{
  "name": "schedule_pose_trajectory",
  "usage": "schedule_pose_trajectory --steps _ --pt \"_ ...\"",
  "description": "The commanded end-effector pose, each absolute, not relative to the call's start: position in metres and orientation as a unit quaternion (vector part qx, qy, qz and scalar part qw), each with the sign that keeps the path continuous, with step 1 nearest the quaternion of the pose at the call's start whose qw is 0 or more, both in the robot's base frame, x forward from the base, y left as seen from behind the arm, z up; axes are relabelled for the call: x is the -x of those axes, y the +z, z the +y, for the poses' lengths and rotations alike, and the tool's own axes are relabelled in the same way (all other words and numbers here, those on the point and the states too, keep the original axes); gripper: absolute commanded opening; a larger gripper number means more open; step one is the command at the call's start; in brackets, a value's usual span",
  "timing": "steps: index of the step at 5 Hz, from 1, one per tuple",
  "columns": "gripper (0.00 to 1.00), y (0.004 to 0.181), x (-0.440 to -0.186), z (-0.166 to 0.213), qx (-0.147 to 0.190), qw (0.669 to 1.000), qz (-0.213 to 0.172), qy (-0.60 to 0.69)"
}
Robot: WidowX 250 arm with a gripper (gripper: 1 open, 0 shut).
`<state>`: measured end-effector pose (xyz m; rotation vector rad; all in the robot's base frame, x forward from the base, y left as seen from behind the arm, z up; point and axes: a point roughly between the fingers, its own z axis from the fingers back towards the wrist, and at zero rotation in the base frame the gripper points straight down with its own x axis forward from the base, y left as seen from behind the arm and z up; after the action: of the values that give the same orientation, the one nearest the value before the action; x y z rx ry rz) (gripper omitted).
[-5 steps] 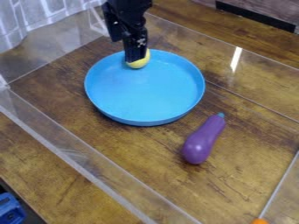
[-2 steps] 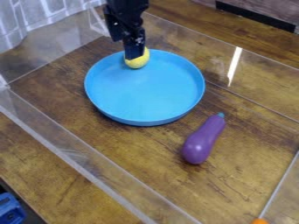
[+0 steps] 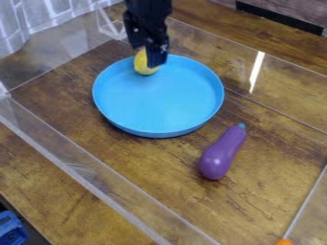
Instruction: Put the lemon on the blue tray
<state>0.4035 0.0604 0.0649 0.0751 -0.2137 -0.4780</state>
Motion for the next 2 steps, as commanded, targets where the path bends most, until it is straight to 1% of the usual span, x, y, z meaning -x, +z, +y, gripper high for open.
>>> schedule_pose_trajectory --steps 1,2 --pt "1.00 0.0798 -0.4150 0.0672 -0.046 0.955 -0.140 -0.257" --pt "1.00 0.0708 -0.4149 0.0684 -0.041 0.949 -0.140 -0.279"
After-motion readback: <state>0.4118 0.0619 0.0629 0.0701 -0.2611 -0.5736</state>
